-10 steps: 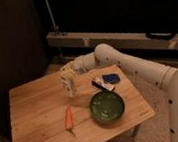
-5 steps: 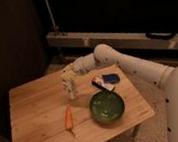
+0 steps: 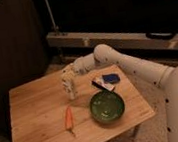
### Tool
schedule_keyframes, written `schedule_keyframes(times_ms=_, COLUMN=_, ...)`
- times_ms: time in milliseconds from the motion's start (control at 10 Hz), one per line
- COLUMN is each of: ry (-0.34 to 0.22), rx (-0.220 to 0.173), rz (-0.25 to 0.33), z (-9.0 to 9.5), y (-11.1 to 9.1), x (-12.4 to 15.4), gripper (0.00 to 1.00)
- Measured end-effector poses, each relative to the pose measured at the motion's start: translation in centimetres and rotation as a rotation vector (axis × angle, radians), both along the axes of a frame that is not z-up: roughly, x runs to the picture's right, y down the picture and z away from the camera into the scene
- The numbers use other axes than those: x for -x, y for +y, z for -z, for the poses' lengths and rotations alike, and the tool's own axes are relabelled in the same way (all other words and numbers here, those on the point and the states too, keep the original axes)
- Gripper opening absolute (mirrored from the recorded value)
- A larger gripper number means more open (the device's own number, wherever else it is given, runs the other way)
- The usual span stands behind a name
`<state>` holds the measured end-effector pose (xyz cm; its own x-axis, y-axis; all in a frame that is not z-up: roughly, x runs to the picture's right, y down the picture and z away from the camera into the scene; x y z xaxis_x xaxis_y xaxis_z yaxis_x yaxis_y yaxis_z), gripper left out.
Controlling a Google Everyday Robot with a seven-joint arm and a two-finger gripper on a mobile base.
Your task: Stand the bottle upright
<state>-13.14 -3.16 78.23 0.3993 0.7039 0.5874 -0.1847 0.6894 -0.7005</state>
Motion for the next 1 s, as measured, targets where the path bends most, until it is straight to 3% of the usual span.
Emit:
schedule_keyframes(times_ms=400, ry=0.0, rx=0.0, rz=0.0, z=-0.01, y=0.02, x=0.04, gripper=0.64)
schedule_keyframes(times_ms=1000, ry=0.0, rx=0.002, rz=0.001, z=0.0, y=0.08, x=0.06, gripper=0.65)
